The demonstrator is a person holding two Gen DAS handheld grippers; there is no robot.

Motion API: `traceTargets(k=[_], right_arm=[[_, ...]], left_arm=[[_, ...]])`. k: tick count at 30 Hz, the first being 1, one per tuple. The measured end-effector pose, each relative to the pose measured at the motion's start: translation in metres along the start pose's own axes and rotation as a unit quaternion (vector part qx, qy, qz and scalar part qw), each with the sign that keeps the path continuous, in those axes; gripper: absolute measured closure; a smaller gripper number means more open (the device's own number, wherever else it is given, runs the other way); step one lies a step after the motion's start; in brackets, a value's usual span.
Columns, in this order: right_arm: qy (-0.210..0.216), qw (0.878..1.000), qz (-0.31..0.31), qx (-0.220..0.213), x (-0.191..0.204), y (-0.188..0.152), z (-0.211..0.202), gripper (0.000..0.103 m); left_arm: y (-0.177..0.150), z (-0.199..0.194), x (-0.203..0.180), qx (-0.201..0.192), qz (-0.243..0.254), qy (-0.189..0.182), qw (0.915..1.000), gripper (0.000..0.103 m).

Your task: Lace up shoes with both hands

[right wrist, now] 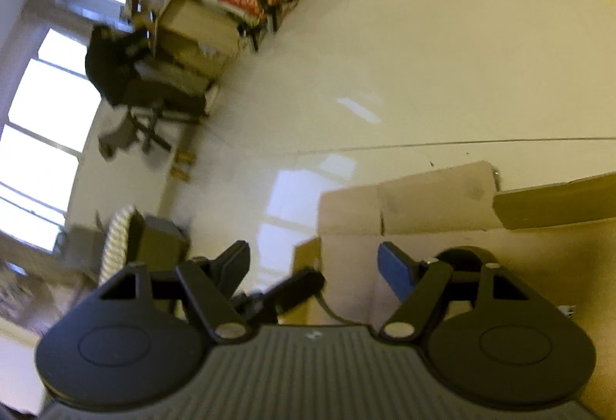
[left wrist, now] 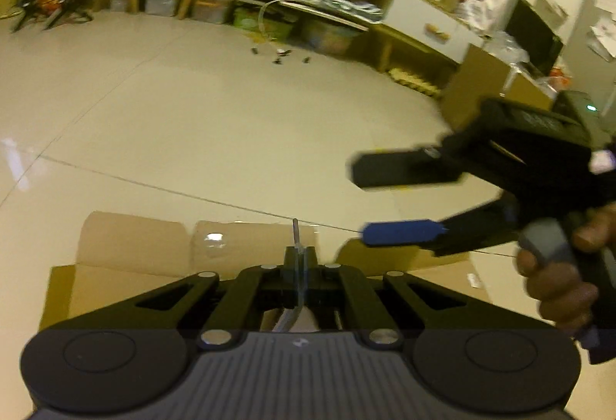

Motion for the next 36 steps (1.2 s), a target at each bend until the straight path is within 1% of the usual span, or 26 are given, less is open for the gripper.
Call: traceTargets(k=[3, 7, 8, 9, 10, 12, 13, 14, 15, 18, 21, 23, 29, 33, 34, 35, 36], right_arm=[[0.001, 1.0, 0.007, -0.001, 0.0, 0.001, 0.001, 0.027], [-0.008, 1.0, 0.01, 0.01, -0.004, -0.003, 0.01, 0.028], [-0.009, 1.0, 0.011, 0.011, -0.004, -0.003, 0.011, 0.031], [-0.011, 1.0, 0.013, 0.015, -0.006, -0.005, 0.015, 0.037], [-0.014, 1.0, 0.015, 0.017, -0.008, -0.006, 0.018, 0.04], [-0.02, 0.999, 0.017, 0.021, -0.012, -0.007, 0.023, 0.052], [-0.023, 0.999, 0.02, 0.022, -0.014, -0.008, 0.024, 0.064], [-0.026, 0.999, 0.03, 0.024, -0.019, -0.009, 0.025, 0.084], [-0.026, 0.999, 0.038, 0.027, -0.022, -0.01, 0.027, 0.1], [-0.026, 0.998, 0.058, 0.024, -0.026, -0.012, 0.026, 0.1], [-0.03, 0.997, 0.062, 0.017, -0.028, -0.013, 0.025, 0.1], [-0.026, 0.997, 0.079, 0.01, -0.029, -0.013, 0.024, 0.1], [-0.023, 0.996, 0.085, 0.005, -0.026, -0.015, 0.02, 0.1], [-0.02, 0.996, 0.087, 0.009, -0.021, -0.02, 0.019, 0.1], [-0.021, 0.996, 0.087, 0.008, -0.02, -0.02, 0.018, 0.1], [-0.021, 0.996, 0.087, 0.007, -0.02, -0.021, 0.017, 0.1], [-0.023, 0.996, 0.086, 0.005, -0.019, -0.022, 0.014, 0.096]], left_arm=[[-0.004, -0.003, -0.006, 0.003, 0.001, -0.009, 1.0, 0.102], [-0.006, -0.004, -0.008, 0.005, 0.002, -0.016, 0.9999, 0.102], [-0.006, -0.004, -0.01, 0.005, 0.003, -0.019, 0.9998, 0.102], [-0.006, -0.005, -0.012, 0.005, 0.007, -0.022, 0.9997, 0.102], [-0.006, -0.006, -0.013, 0.004, 0.01, -0.024, 0.9997, 0.102], [-0.006, -0.007, -0.015, 0.004, 0.018, -0.026, 0.9995, 0.102], [-0.007, -0.007, -0.016, 0.004, 0.02, -0.027, 0.9994, 0.102], [-0.008, -0.006, -0.015, 0.005, 0.021, -0.027, 0.9994, 0.102], [-0.008, -0.005, -0.015, 0.007, 0.022, -0.026, 0.9994, 0.102], [-0.01, -0.003, -0.014, 0.016, 0.017, -0.028, 0.9993, 0.101], [-0.008, 0.0, -0.013, 0.02, 0.006, -0.029, 0.9993, 0.098], [-0.007, 0.004, -0.012, 0.029, 0.003, -0.028, 0.9992, 0.097], [-0.007, 0.011, -0.011, 0.037, -0.003, -0.033, 0.9988, 0.091], [-0.007, 0.013, -0.011, 0.04, -0.014, -0.048, 0.9979, 0.092], [-0.008, 0.012, -0.011, 0.04, -0.013, -0.052, 0.9978, 0.097], [-0.008, 0.011, -0.012, 0.038, -0.006, -0.056, 0.9977, 0.1], [-0.008, 0.009, -0.013, 0.038, 0.0, -0.059, 0.9975, 0.1]])
Point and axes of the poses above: each gripper's, at about its wrist camera, not at the fingertips, and z roughly the way its jaws point, x to its left, y to its top, the point moved 6 cm from there along z, roughly the way its jaws point, and after that the axes turned 7 degrees about y, right-handed, at the moved point
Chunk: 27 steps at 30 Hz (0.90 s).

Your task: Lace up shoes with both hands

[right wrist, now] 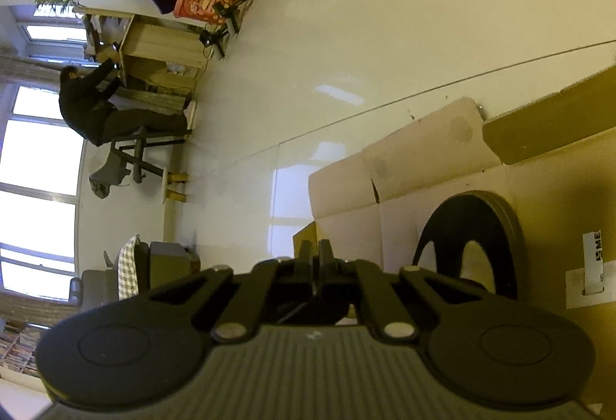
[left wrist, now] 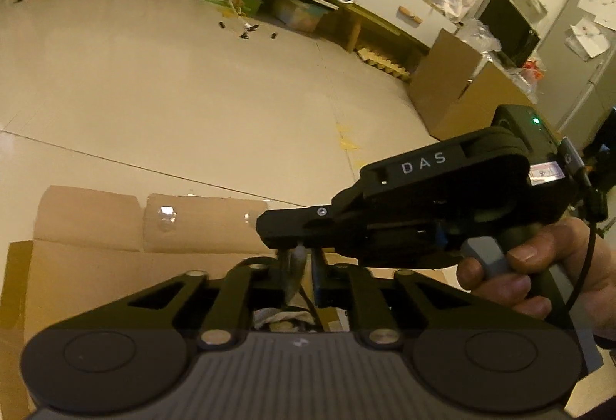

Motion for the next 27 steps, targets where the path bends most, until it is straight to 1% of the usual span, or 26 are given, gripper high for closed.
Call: traceTargets(k=[1, 3, 5, 6, 8, 9, 11, 12, 13, 14, 16, 18, 19, 20, 23, 24, 25, 27], right_arm=[[-0.002, 1.0, 0.0, -0.003, 0.0, -0.001, -0.003, 0.093], [-0.007, 1.0, -0.001, -0.006, -0.001, -0.003, -0.008, 0.074], [-0.032, 0.999, -0.025, -0.008, -0.002, -0.009, -0.018, 0.064], [-0.045, 0.998, -0.039, -0.008, -0.001, -0.013, -0.022, 0.063], [-0.085, 0.993, -0.082, 0.0, -0.001, -0.028, -0.033, 0.062], [-0.096, 0.991, -0.094, 0.005, -0.001, -0.032, -0.035, 0.062], [-0.143, 0.978, -0.149, 0.028, -0.001, -0.052, -0.039, 0.062], [-0.15, 0.975, -0.159, 0.033, -0.001, -0.056, -0.04, 0.062], [-0.162, 0.97, -0.177, 0.048, 0.0, -0.065, -0.039, 0.062], [-0.177, 0.961, -0.202, 0.067, 0.002, -0.078, -0.037, 0.062], [-0.193, 0.949, -0.233, 0.087, 0.004, -0.092, -0.034, 0.062], [-0.213, 0.931, -0.278, 0.105, 0.006, -0.107, -0.026, 0.063], [-0.218, 0.926, -0.288, 0.109, 0.006, -0.109, -0.023, 0.063], [-0.224, 0.919, -0.303, 0.112, 0.006, -0.112, -0.019, 0.066], [-0.231, 0.911, -0.324, 0.11, 0.001, -0.11, -0.021, 0.086], [-0.228, 0.911, -0.326, 0.109, -0.001, -0.109, -0.023, 0.087], [-0.213, 0.918, -0.317, 0.108, -0.005, -0.107, -0.027, 0.087], [-0.171, 0.945, -0.261, 0.098, -0.019, -0.1, -0.038, 0.089]], left_arm=[[0.0, -0.001, -0.001, 0.001, 0.005, -0.001, 1.0, 0.1], [-0.002, -0.005, -0.001, 0.011, 0.024, -0.005, 0.9996, 0.1], [-0.007, -0.007, 0.001, 0.027, 0.034, -0.006, 0.999, 0.1], [-0.01, -0.009, 0.002, 0.037, 0.04, -0.006, 0.9985, 0.1], [-0.014, -0.01, 0.004, 0.047, 0.047, -0.009, 0.9977, 0.1], [-0.018, -0.01, 0.005, 0.056, 0.052, -0.011, 0.997, 0.1], [-0.024, -0.01, 0.005, 0.067, 0.058, -0.017, 0.9959, 0.1], [-0.027, -0.01, 0.004, 0.073, 0.062, -0.021, 0.9951, 0.1], [-0.029, -0.011, 0.003, 0.077, 0.069, -0.024, 0.9943, 0.1], [-0.031, -0.012, 0.001, 0.081, 0.079, -0.028, 0.9932, 0.1], [-0.036, -0.013, -0.003, 0.089, 0.096, -0.035, 0.9908, 0.1], [-0.039, -0.013, -0.006, 0.097, 0.109, -0.04, 0.9885, 0.1], [-0.04, -0.013, -0.008, 0.1, 0.116, -0.043, 0.9872, 0.1], [-0.044, -0.012, -0.011, 0.105, 0.127, -0.046, 0.9852, 0.1], [-0.056, -0.007, -0.021, 0.126, 0.158, -0.057, 0.9776, 0.1], [-0.059, -0.005, -0.024, 0.133, 0.164, -0.06, 0.9756, 0.1], [-0.063, -0.003, -0.025, 0.139, 0.169, -0.062, 0.9738, 0.1], [-0.067, 0.0, -0.027, 0.147, 0.18, -0.062, 0.9706, 0.1]])
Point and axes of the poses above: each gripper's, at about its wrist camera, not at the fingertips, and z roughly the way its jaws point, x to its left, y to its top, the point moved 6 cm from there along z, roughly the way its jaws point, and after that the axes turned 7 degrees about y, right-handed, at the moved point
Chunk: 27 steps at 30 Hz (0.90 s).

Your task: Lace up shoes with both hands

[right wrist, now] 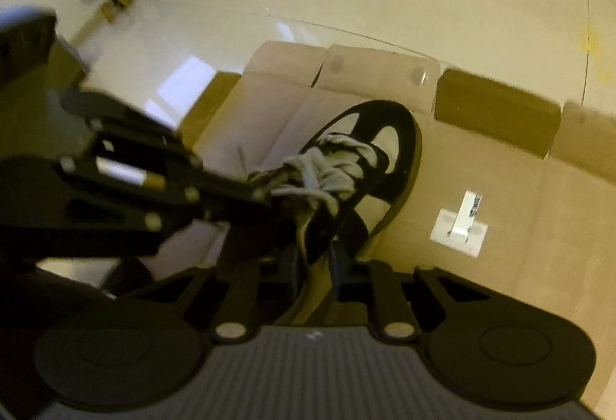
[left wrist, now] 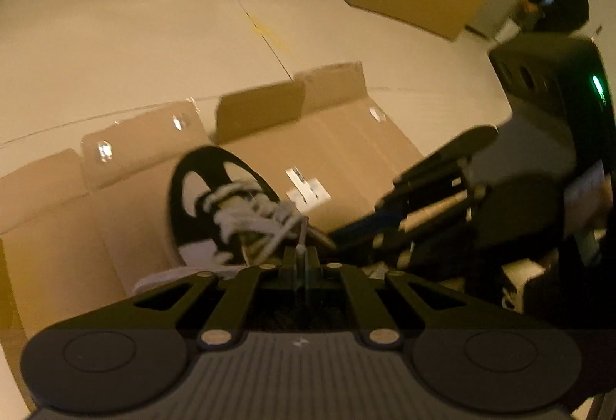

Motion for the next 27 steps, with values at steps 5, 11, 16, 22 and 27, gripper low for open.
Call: traceTargets(k=[5, 11, 16, 22, 27], right_arm=[[0.109, 0.981, 0.161, -0.032, -0.045, -0.013, -0.007, 0.089], [0.128, 0.972, 0.191, -0.037, -0.049, -0.017, -0.013, 0.089], [0.123, 0.977, 0.171, -0.032, -0.043, -0.015, -0.011, 0.089], [0.121, 0.981, 0.152, -0.026, -0.042, -0.014, -0.009, 0.089], [0.122, 0.982, 0.143, -0.023, -0.043, -0.013, -0.008, 0.089]], left_arm=[[-0.003, 0.014, -0.009, 0.024, 0.041, -0.001, 0.9989, 0.1], [-0.003, 0.025, -0.027, 0.035, 0.113, 0.002, 0.993, 0.1], [-0.004, 0.028, -0.032, 0.038, 0.145, 0.01, 0.9886, 0.1], [-0.004, 0.033, -0.034, 0.044, 0.166, 0.012, 0.985, 0.1], [0.0, 0.035, -0.032, 0.041, 0.16, 0.014, 0.9861, 0.1]])
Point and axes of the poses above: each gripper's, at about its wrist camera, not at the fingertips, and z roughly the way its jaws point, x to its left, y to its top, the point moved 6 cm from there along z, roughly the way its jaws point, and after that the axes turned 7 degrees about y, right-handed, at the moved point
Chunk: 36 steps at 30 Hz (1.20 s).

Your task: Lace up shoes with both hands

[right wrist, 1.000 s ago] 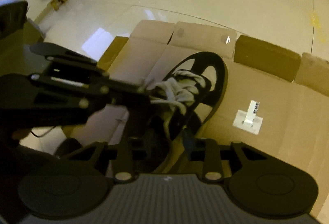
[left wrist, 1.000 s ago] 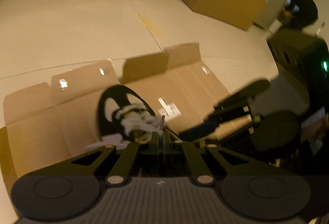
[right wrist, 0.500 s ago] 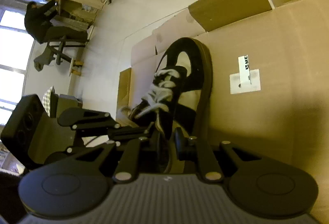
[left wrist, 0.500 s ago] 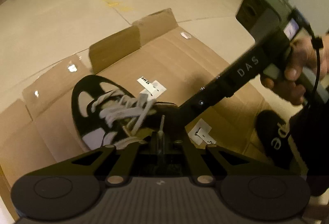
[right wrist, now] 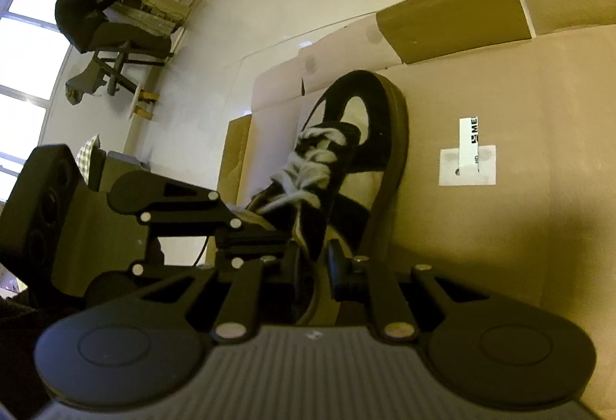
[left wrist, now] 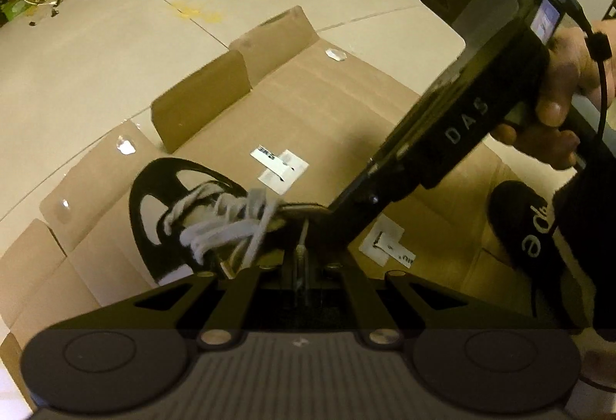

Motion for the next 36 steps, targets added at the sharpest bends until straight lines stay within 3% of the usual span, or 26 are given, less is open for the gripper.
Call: traceTargets(k=[5, 9, 13, 17, 20, 24, 27, 28, 29, 33, 34, 36], right_arm=[[0.0, 1.0, -0.004, 0.004, 0.0, 0.001, 0.001, 0.087], [0.005, 1.0, 0.0, 0.008, 0.001, 0.002, -0.001, 0.08], [0.018, 1.0, 0.018, -0.01, 0.0, 0.007, -0.01, 0.076], [0.049, 0.993, 0.096, -0.047, -0.017, 0.013, -0.014, 0.077], [0.082, 0.981, 0.164, -0.055, -0.029, 0.011, -0.007, 0.08], [0.118, 0.961, 0.239, -0.07, -0.044, 0.002, -0.001, 0.092], [0.117, 0.962, 0.234, -0.076, -0.041, 0.003, -0.003, 0.094], [0.105, 0.967, 0.218, -0.078, -0.037, 0.005, -0.006, 0.1], [0.091, 0.972, 0.199, -0.08, -0.034, 0.009, -0.009, 0.1], [0.078, 0.975, 0.188, -0.09, -0.036, 0.015, -0.02, 0.103], [0.072, 0.973, 0.189, -0.107, -0.039, 0.018, -0.027, 0.103], [0.063, 0.97, 0.193, -0.138, -0.045, 0.025, -0.041, 0.103]], left_arm=[[0.001, -0.002, 0.004, -0.007, 0.0, -0.001, 1.0, 0.1], [0.003, -0.007, 0.005, -0.018, 0.001, -0.008, 0.9998, 0.1], [0.005, -0.008, 0.007, -0.023, 0.001, -0.01, 0.9997, 0.1], [0.007, -0.011, 0.011, -0.023, -0.002, -0.01, 0.9997, 0.1], [0.008, -0.012, 0.012, -0.022, -0.004, -0.01, 0.9997, 0.1], [0.007, -0.013, 0.014, -0.02, -0.004, -0.006, 0.9998, 0.1], [0.009, -0.015, 0.017, -0.017, -0.009, -0.005, 0.9998, 0.098], [0.009, -0.016, 0.018, -0.014, -0.01, -0.002, 0.9999, 0.098], [0.01, -0.018, 0.021, -0.009, -0.012, 0.003, 0.9999, 0.094], [0.009, -0.027, 0.025, -0.012, -0.02, 0.002, 0.9997, 0.086], [0.008, -0.028, 0.026, -0.009, -0.021, 0.004, 0.9997, 0.075], [0.005, -0.034, 0.03, -0.006, -0.022, 0.01, 0.9997, 0.072]])
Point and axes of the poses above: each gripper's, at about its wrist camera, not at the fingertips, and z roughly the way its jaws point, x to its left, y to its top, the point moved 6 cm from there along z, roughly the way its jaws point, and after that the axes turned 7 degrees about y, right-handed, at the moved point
